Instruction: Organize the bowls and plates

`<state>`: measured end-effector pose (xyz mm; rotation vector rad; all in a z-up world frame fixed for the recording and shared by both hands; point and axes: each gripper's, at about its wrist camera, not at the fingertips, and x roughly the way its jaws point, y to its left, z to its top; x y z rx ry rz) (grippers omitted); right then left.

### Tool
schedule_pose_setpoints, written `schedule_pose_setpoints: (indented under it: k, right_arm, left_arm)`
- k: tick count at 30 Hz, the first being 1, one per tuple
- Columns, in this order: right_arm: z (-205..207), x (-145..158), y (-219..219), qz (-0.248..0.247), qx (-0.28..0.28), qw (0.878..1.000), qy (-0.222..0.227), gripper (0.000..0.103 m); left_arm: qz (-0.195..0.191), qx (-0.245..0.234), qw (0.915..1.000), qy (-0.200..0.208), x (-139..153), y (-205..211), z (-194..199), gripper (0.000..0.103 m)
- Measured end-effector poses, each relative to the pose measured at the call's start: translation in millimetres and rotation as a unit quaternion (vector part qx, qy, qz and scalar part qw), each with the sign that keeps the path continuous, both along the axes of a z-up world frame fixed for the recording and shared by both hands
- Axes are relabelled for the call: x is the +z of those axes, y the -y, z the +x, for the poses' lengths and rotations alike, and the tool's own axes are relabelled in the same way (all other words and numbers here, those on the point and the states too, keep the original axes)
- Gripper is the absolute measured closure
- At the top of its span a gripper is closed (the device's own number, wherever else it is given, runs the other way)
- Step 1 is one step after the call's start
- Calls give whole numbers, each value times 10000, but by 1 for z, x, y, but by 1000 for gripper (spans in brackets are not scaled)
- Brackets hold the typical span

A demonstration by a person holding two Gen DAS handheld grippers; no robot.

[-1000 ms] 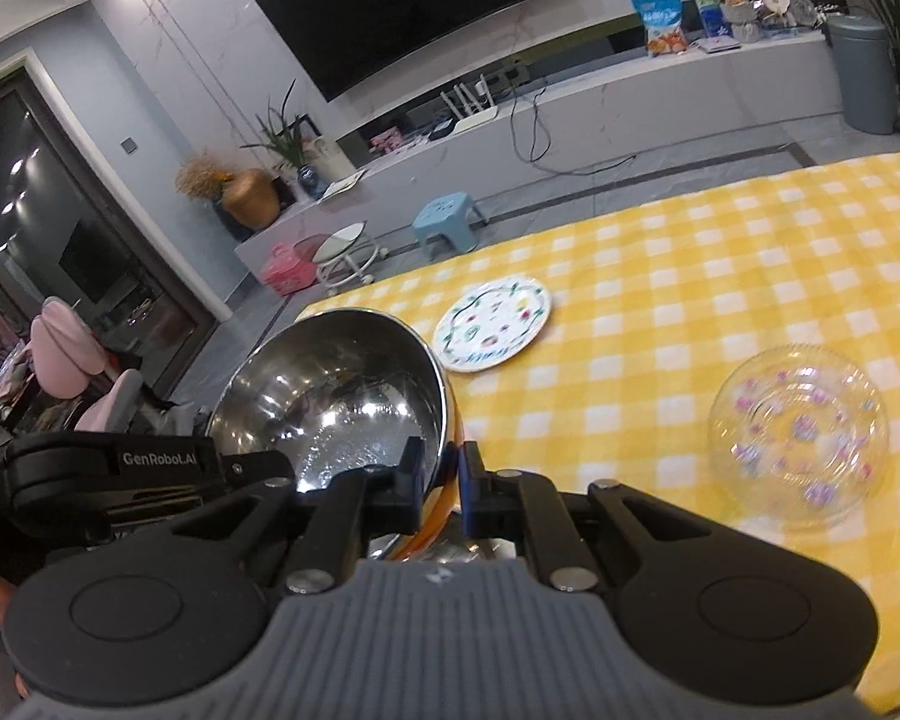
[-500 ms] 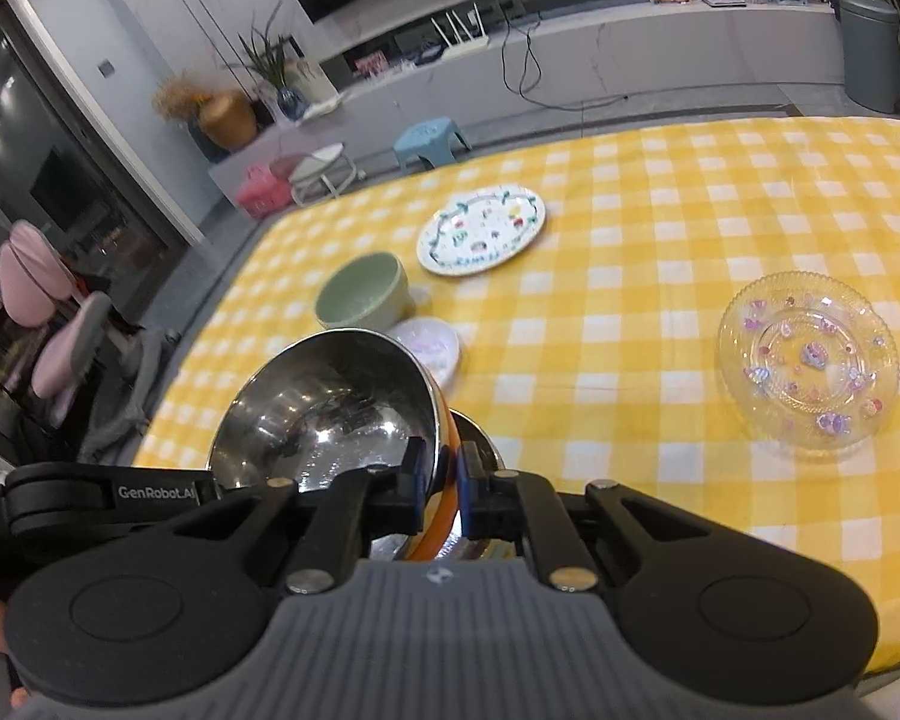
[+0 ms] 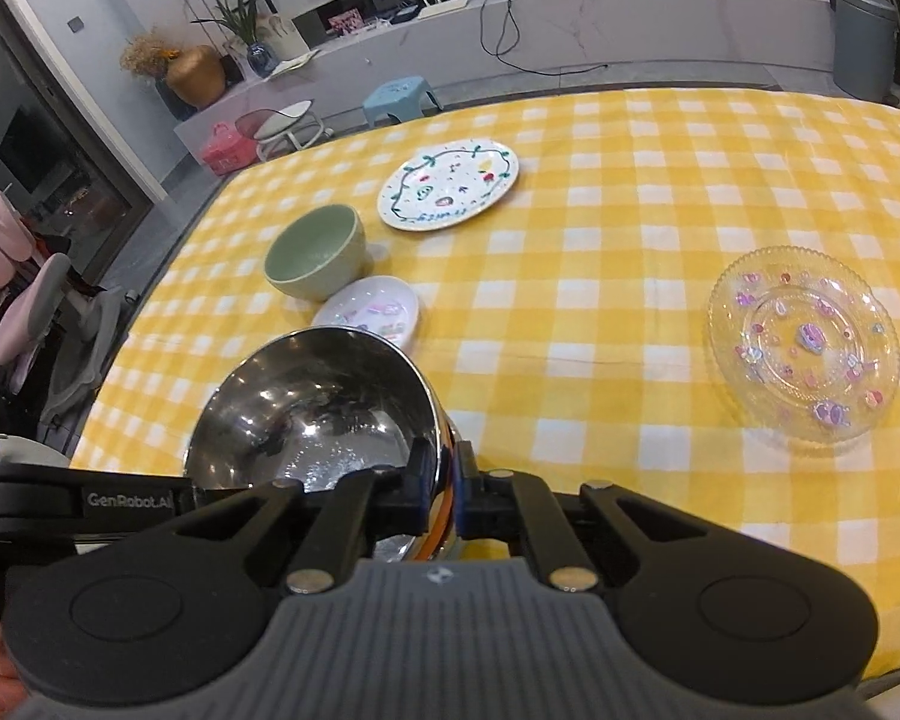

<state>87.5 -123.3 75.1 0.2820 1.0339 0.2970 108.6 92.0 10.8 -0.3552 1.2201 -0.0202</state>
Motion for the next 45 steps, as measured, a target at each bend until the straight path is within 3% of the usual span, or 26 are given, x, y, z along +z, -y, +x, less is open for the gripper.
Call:
schedule_pose_setpoints:
  k: [12,21,27,30,36,45]
  right_arm:
    - [4,-14,-3,-19,49,9998,-191,100]
    - [4,-15,-5,-42,109,9998,-189,97]
    - [6,-8,-1,44,164,9998,-86,90]
    - [9,0,-1,37,198,9998,23,80]
    - [23,14,-8,31,314,9993,203,75]
    - [60,18,-22,122,358,9992,160,71]
  left_arm:
    - [93,-94,9999,27,6,-1,3,84]
    - [-4,72,9992,405,19,-14,2,84]
    - [75,-14,9975,708,28,-17,1,84]
    - [113,-83,9967,799,33,-18,4,84]
    - [273,-210,9940,1034,42,-19,9,84]
    - [187,-166,9921,1232,46,-33,36,79]
